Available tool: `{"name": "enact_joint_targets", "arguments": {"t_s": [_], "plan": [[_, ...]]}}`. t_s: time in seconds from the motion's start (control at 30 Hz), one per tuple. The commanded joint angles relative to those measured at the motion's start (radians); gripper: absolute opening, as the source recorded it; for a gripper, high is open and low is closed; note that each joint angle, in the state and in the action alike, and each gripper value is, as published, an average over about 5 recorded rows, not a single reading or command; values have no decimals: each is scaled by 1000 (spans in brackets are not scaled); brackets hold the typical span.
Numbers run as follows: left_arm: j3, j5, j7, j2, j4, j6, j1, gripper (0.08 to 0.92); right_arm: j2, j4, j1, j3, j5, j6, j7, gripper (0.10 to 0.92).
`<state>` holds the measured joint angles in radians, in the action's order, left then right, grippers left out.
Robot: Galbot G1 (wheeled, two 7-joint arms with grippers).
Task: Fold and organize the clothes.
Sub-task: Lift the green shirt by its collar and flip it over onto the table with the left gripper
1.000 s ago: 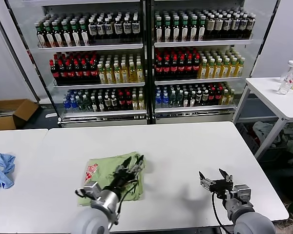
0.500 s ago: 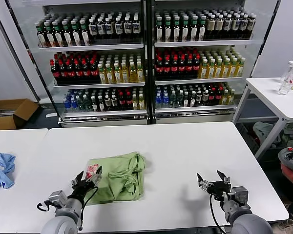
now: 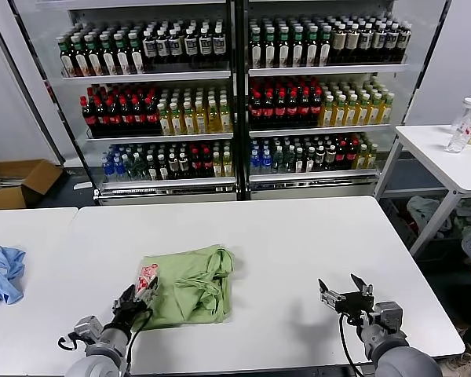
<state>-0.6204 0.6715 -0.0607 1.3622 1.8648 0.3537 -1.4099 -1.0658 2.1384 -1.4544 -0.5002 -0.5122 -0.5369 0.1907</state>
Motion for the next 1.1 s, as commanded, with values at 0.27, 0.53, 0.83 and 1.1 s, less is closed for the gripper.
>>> {"name": "enact_joint_targets", "arguments": {"t_s": [0.27, 0.53, 0.83, 1.1], "plan": [[-40, 318, 41, 36, -25, -24, 32, 498, -13, 8, -8, -1, 4, -2, 4, 823], [-71, 500, 53, 57, -55, 5, 49, 273, -20, 12, -9, -4, 6, -6, 5, 823], [-133, 644, 64, 77, -54, 38, 70, 106, -22, 13, -8, -11, 4, -8, 7, 823], [-397, 618, 42, -39, 35, 71, 53, 106, -23, -3, 20, 8, -2, -6, 5, 823]]}}
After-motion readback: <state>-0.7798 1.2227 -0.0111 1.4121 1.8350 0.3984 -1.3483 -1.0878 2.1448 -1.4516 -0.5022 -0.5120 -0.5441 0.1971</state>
